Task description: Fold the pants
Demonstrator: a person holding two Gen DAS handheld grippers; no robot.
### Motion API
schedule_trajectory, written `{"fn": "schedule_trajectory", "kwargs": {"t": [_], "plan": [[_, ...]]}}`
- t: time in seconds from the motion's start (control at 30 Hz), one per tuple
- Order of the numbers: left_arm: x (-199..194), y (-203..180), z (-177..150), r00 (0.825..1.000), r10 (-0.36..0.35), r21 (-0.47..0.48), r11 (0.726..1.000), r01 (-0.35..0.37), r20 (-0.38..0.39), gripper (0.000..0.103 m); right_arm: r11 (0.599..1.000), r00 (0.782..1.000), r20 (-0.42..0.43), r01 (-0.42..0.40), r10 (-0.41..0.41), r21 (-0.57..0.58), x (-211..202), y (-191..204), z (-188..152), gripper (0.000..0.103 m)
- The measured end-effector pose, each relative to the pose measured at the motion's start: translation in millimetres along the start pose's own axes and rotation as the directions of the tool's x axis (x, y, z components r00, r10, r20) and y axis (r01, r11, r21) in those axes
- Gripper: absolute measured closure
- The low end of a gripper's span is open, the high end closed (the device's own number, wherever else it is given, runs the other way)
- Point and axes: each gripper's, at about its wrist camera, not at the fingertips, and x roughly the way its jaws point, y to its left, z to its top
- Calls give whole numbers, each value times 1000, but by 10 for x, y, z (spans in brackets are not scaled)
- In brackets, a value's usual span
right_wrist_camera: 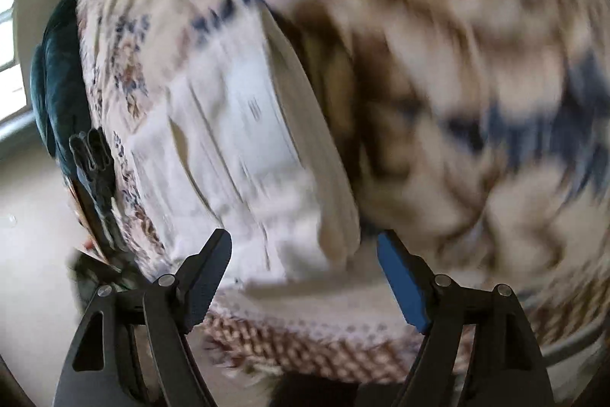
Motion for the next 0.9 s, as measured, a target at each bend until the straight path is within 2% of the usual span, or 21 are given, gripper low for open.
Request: {"fn": "schedule_trajectory", "kwargs": {"t": [0.03,0.1,0.2,0.23,0.27,0.3,0.37,0.47,0.53,0.57,0.6,0.63,0.67,0.7,0.73,0.77,0.8,0.83,0.9], "plan": [[100,128,-40,998,-57,-87,995,55,-22,33,1000,1000,-8,-9,9,29,96,-35,-81,22],[237,267,-69,988,-151,-199,969,147,-4,33,996,999,-9,-51,52,71,238,-63,-173,22],[378,325,-38,961,-259,-265,924,275,94,35,985,994,5,-112,112,132,427,-69,-194,23],[411,321,-39,957,-264,-263,921,286,118,37,981,994,23,-114,111,155,479,-82,-192,28],[423,337,-67,951,-271,-264,916,302,147,44,980,996,31,-91,87,179,507,-108,-194,49],[427,332,-90,949,-273,-248,920,305,155,46,967,994,49,-102,93,231,523,-173,-237,53],[382,292,-111,952,-260,-185,939,289,164,53,954,987,81,-155,139,256,450,-220,-315,65],[360,220,-129,948,-270,-89,954,287,168,59,939,968,134,-241,214,244,246,-200,-532,69],[366,219,-93,926,-342,-25,936,351,161,60,923,950,144,-304,276,236,179,-210,-643,69],[379,238,-60,908,-390,15,919,393,154,61,909,941,137,-336,310,248,204,-264,-658,69],[433,281,-24,903,-406,22,913,407,143,61,892,935,127,-353,330,282,225,-346,-650,69],[520,358,28,885,-453,0,890,455,107,62,868,930,100,-367,355,335,326,-473,-642,69],[567,442,61,880,-467,-30,881,471,88,60,847,924,71,-373,375,379,448,-599,-618,68],[591,507,82,890,-451,-57,889,455,73,58,846,930,59,-355,363,399,502,-677,-590,66],[602,548,90,895,-443,-85,891,446,50,55,870,947,34,-308,320,386,584,-729,-563,56],[560,557,71,898,-438,-88,893,441,53,53,900,962,15,-261,273,348,592,-719,-539,37],[481,533,40,909,-412,-82,906,416,62,51,931,977,7,-207,215,300,565,-675,-534,28],[414,515,7,914,-399,-81,911,404,70,45,954,985,19,-171,171,245,491,-594,-557,24],[293,459,-58,917,-387,-87,915,395,98,39,981,994,45,-104,98,165,356,-446,-613,24]]}}
